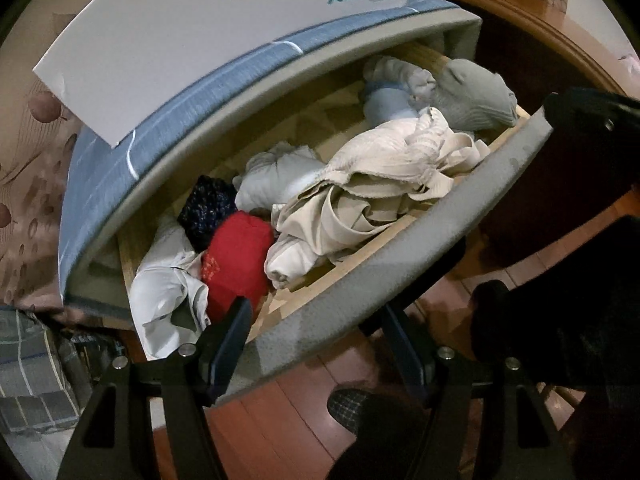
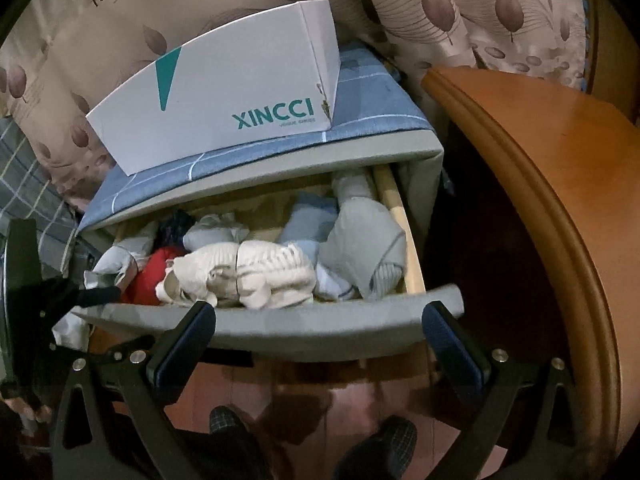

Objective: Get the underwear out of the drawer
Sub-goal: 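Hook the grey drawer front with the left tool and pull it open, then reach the left tool into the drawer and grasp the white underwear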

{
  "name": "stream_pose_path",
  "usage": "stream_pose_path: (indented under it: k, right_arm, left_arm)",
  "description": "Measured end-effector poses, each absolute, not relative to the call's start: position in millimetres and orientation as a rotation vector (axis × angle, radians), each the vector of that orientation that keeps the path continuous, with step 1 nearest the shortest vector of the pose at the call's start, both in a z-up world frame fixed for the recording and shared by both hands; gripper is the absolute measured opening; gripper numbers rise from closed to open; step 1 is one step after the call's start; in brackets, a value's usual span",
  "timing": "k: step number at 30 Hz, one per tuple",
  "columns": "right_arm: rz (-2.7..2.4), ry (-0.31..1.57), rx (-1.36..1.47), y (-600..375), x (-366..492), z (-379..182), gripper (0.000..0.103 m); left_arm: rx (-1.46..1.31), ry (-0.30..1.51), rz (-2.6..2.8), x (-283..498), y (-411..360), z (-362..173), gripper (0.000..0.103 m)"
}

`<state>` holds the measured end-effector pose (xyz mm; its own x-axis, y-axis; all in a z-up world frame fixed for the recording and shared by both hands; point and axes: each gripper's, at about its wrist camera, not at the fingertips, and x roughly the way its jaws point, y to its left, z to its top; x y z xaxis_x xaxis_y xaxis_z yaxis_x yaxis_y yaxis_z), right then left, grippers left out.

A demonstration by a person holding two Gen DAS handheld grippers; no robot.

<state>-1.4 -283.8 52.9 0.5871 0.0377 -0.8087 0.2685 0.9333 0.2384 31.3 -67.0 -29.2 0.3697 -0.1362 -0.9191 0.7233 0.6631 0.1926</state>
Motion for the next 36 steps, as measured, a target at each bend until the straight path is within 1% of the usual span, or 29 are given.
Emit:
stream_pose_path:
  k: [8,19,28,36]
  right_arm:
    - [-0.116,0.977,0.28,-271.2,-5.7,54.2,0.103]
    - [-0.118,1.032,0.212,-261.4,-4.7,51.7,0.103]
    - [-0.11,1.061,0.197,-263.0,-1.7,48.8,0.103]
    - [-0.076,1.057,0.282,-271.9,-1.6,42.5,0.103]
  left_arm:
    - [0.602,1.116,-0.621,25.4,-53.2,-13.0,0.069]
    - [0.595,1.14,-0.607,25.6,-52.6,-9.3,0.069]
    - [0.587,1.126,-0.603,33.5,-52.9,-10.0,0.069]
    - [0.587,1.114,-0.597,40.1,-47.9,-8.6,0.069]
